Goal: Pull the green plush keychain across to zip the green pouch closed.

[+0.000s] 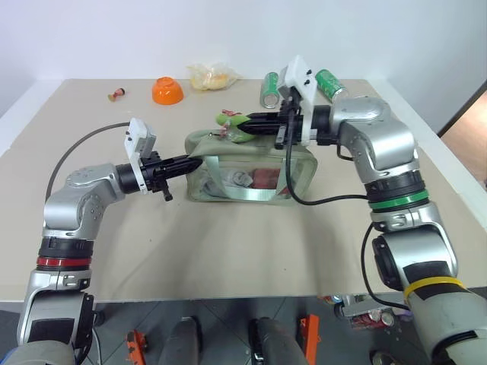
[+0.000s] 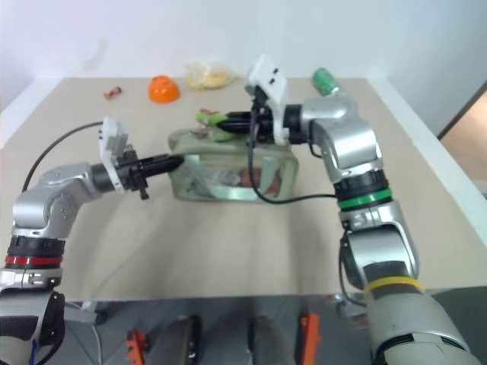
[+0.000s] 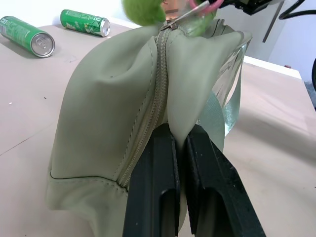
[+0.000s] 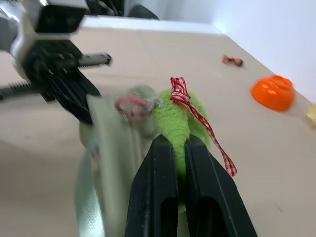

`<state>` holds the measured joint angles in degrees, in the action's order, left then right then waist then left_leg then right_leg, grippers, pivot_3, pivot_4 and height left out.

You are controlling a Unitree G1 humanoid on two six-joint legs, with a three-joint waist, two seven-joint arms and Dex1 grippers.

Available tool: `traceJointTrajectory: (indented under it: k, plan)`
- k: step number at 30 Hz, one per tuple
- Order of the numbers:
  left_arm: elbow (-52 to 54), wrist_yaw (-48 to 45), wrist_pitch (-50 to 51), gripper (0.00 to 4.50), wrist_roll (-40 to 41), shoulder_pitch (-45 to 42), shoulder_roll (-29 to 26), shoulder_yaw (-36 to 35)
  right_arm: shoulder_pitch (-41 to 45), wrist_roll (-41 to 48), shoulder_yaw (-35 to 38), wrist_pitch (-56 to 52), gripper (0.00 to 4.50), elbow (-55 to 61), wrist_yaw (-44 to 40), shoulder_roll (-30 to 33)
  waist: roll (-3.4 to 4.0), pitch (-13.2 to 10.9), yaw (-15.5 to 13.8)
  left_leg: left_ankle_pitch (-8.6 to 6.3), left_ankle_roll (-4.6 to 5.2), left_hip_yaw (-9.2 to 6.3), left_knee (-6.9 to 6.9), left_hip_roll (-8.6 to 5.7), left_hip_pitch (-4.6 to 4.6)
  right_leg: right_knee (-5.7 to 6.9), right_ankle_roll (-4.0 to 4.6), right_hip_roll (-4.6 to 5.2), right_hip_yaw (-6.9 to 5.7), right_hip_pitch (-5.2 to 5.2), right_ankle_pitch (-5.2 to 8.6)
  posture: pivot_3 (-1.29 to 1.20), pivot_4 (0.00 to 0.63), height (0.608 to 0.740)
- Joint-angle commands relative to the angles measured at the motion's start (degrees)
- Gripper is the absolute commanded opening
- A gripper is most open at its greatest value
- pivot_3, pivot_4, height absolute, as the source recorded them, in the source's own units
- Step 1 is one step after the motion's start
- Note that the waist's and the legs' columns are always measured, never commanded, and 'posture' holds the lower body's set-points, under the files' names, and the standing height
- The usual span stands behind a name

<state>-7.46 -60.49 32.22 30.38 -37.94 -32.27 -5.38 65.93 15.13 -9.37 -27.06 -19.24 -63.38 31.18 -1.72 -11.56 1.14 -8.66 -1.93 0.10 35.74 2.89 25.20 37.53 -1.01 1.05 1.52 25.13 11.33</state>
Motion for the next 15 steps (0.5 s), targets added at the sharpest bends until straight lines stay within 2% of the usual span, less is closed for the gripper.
traceJointTrajectory:
  k: [1, 8, 15]
  plan:
    - [-0.2, -0.2, 0.0, 0.0, -0.1, 0.3, 0.4, 0.9, 0.7, -2.2, 4.1, 3.5, 0.13, -0.2, -0.4, 6.7, 0.0, 0.0, 0.0, 0.0, 0.0, 0.01, -0.02, 0.0, 0.0, -0.04, 0.0, 0.0, 0.0, -0.01, 0.0, 0.0, 0.15, 0.74]
    - [0.4, 0.0, 0.6, 0.0, 0.2, 0.9, 0.6, 0.8, -6.2, -13.6, 2.0, 14.8, 0.13, 0.3, 0.7, 22.1, 0.0, 0.0, -0.1, -0.01, -0.01, 0.12, -0.17, -0.05, 0.03, -0.33, -0.02, 0.12, -0.02, -0.02, 0.02, 0.0, 0.15, 0.74]
    - [1.1, -0.1, 1.6, 0.0, 0.8, 1.5, -0.1, 0.6, -12.8, -18.7, 3.7, 18.2, 0.13, 2.9, 3.4, 29.0, 0.02, 0.0, 0.0, 0.0, 0.0, 0.17, -0.19, -0.07, -0.04, -0.33, -0.05, 0.13, 0.03, -0.03, 0.0, 0.0, 0.15, 0.74]
